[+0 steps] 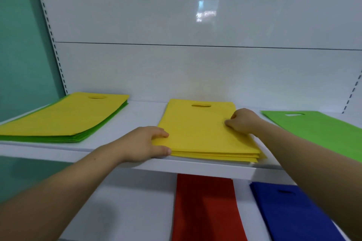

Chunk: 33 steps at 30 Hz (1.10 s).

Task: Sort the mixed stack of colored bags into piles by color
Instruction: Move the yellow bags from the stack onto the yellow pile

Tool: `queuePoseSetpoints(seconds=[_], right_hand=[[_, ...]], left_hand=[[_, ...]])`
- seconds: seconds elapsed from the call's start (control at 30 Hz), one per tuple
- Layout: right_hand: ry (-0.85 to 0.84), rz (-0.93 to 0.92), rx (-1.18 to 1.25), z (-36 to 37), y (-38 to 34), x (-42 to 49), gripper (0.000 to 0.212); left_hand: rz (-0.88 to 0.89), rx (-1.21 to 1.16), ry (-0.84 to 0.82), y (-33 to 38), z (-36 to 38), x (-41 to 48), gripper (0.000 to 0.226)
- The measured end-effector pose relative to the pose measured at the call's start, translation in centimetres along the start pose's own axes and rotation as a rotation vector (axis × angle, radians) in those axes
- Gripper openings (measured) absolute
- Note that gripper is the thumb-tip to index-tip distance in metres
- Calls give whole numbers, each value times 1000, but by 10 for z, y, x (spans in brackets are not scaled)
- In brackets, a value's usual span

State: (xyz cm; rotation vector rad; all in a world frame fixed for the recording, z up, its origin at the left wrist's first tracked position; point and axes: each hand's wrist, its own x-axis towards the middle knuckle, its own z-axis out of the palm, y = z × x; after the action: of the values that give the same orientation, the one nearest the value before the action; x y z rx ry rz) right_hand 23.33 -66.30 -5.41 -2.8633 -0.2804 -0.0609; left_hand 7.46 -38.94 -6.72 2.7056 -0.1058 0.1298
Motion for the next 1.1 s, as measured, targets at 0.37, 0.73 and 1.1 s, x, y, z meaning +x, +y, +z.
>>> queuePoseSetpoints(seconds=[0.37, 0.73, 1.1], right_hand=[[46, -170, 9, -29, -70, 2, 56], [31, -297, 59, 1, -220, -1, 57], [-5, -112, 377, 96, -371, 3, 38]], left_hand=[[-114, 45, 102, -27, -43, 1, 56], [-293, 126, 195, -146, -113, -38, 57], [-410, 48, 246, -291, -164, -67, 56]])
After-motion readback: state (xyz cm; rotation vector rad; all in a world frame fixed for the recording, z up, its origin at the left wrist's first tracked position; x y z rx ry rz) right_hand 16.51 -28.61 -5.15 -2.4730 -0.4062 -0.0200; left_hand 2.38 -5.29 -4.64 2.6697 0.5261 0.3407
